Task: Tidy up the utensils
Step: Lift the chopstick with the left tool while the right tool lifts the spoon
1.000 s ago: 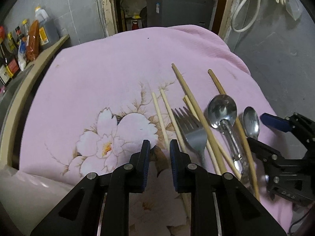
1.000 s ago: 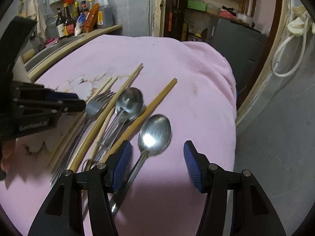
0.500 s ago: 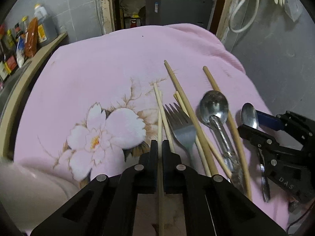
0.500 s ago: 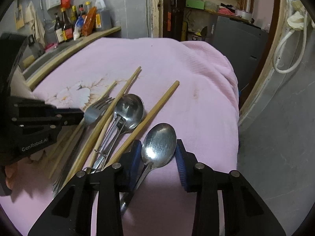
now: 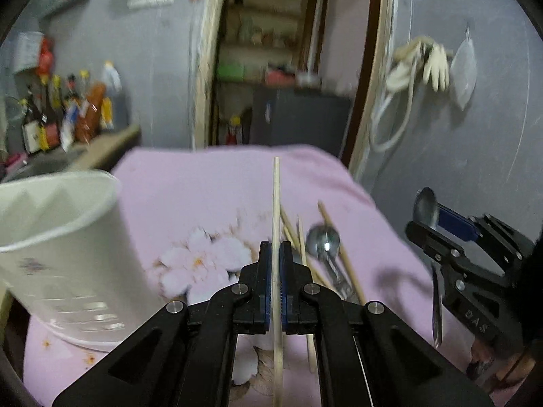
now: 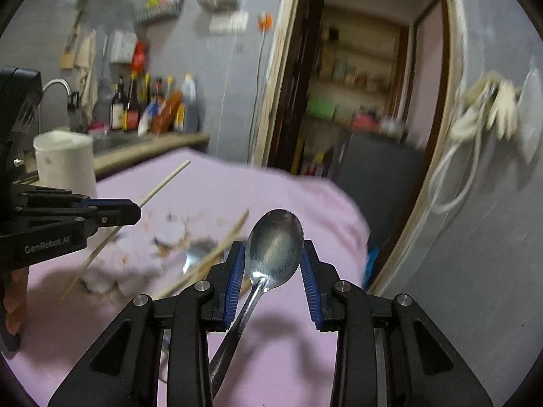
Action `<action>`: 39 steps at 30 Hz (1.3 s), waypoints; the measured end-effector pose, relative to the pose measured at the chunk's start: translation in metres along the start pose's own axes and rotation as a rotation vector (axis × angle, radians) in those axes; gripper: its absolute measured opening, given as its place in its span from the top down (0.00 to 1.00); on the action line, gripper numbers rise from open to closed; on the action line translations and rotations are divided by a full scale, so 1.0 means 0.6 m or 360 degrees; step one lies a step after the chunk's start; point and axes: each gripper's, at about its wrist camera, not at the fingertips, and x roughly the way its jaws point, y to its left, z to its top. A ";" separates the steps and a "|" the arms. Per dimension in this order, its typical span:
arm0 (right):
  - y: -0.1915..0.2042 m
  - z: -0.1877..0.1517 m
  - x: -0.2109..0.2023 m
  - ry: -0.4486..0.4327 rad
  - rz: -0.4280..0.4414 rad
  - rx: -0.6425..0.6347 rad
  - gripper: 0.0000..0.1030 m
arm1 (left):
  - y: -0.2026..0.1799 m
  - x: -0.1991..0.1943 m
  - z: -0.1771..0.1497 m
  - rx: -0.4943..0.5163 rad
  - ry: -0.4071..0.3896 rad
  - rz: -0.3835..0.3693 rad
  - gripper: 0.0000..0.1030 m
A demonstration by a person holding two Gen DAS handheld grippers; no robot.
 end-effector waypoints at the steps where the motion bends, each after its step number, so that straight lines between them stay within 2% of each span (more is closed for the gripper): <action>1: 0.010 0.006 -0.017 -0.0094 -0.0044 -0.0026 0.70 | 0.001 -0.016 0.004 -0.0005 -0.0076 0.0020 0.98; 6: 0.033 0.040 -0.064 -0.0368 -0.0129 -0.0045 0.70 | 0.017 -0.088 0.020 -0.0039 -0.0409 0.0062 0.98; 11: 0.065 0.090 -0.110 -0.0694 -0.0226 -0.0090 0.70 | 0.048 -0.165 0.052 -0.0061 -0.0682 0.0128 0.98; 15: 0.100 0.125 -0.126 -0.0866 -0.0235 -0.0122 0.70 | 0.075 -0.213 0.076 -0.0013 -0.0872 0.0200 0.98; 19: 0.141 0.172 -0.119 -0.0987 -0.0148 -0.0091 0.70 | 0.125 -0.261 0.093 0.0007 -0.1036 0.0270 0.98; 26: 0.215 0.225 -0.077 -0.1095 -0.0033 -0.0021 0.70 | 0.238 -0.295 0.101 -0.0098 -0.1175 0.0419 0.98; 30: 0.249 0.232 -0.049 -0.1108 0.0052 0.0017 0.70 | 0.332 -0.280 0.101 -0.0351 -0.1136 0.0389 0.98; 34: 0.268 0.228 -0.013 -0.1097 0.0121 0.0067 0.70 | 0.390 -0.263 0.091 -0.0563 -0.1101 0.0358 0.98; 39: 0.275 0.211 0.020 -0.1064 0.0143 0.0086 0.70 | 0.407 -0.245 0.072 -0.0613 -0.1090 0.0405 0.98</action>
